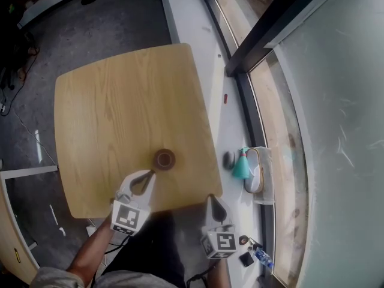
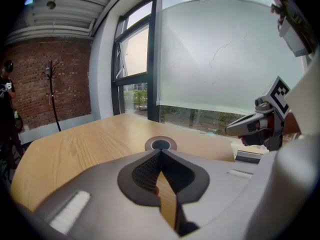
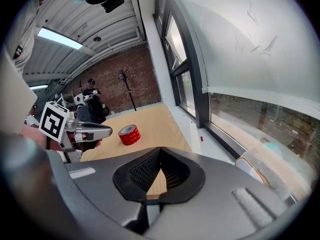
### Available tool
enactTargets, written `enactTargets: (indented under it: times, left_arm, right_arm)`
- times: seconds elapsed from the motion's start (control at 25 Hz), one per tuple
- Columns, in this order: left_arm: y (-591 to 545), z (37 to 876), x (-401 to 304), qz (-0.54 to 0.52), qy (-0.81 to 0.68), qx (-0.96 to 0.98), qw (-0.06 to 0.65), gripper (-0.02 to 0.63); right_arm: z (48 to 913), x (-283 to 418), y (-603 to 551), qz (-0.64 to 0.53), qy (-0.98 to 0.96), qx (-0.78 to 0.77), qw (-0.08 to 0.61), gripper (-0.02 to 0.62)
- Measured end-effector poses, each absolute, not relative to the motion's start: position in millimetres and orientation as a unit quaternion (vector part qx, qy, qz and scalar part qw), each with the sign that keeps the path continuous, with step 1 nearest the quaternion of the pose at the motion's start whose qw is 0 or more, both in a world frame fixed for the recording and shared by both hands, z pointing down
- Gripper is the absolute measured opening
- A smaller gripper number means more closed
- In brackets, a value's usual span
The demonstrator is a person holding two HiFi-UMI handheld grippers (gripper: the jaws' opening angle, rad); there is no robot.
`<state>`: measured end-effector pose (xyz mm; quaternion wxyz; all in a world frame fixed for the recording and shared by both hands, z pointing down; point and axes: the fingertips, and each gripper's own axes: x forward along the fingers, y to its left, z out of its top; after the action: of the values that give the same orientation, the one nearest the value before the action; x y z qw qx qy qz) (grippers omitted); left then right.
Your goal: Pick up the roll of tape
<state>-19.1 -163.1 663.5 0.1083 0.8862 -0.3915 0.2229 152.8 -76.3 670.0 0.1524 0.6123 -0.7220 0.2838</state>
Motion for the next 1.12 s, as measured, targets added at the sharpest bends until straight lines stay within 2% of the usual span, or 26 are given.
enactTargets:
  times: [0.12,0.32,0.68,0.76,0.88,1.12]
  left_arm:
    - [-164.6,662.2,-16.0,0.220,-0.387,0.888,0.112,0.012]
    - [-166.1,663.2,-7.0,0.221,-0.374,0.894,0.107,0.149]
    - [-176.2,672.8,4.9,0.233,-0.360,0.897,0.107,0.309]
    - [-178.6,674.8,9.1,0.234,-0.354,0.899,0.108,0.365]
    - [-181.2,679.2,14.2,0.242,-0.344,0.902,0.102,0.405]
    - [-190.2,691.0,17.9,0.270,-0.347,0.893,0.096,0.439]
  right_arm:
    - [668.9,155.9,-77.5,0.284,-0.720,0.616,0.150,0.014]
    - [665.7,157.7,-83.0,0.277,-0.722,0.617,0.148,0.014]
    - [668.0,164.5,-83.7,0.283,-0.717,0.620,0.148,0.014]
    - [668.0,167.0,-85.6,0.284,-0.715,0.621,0.147,0.014]
    - [669.4,169.4,-86.8,0.286,-0.713,0.623,0.146,0.014]
    - [671.6,174.4,-92.7,0.292,-0.708,0.625,0.147,0.014]
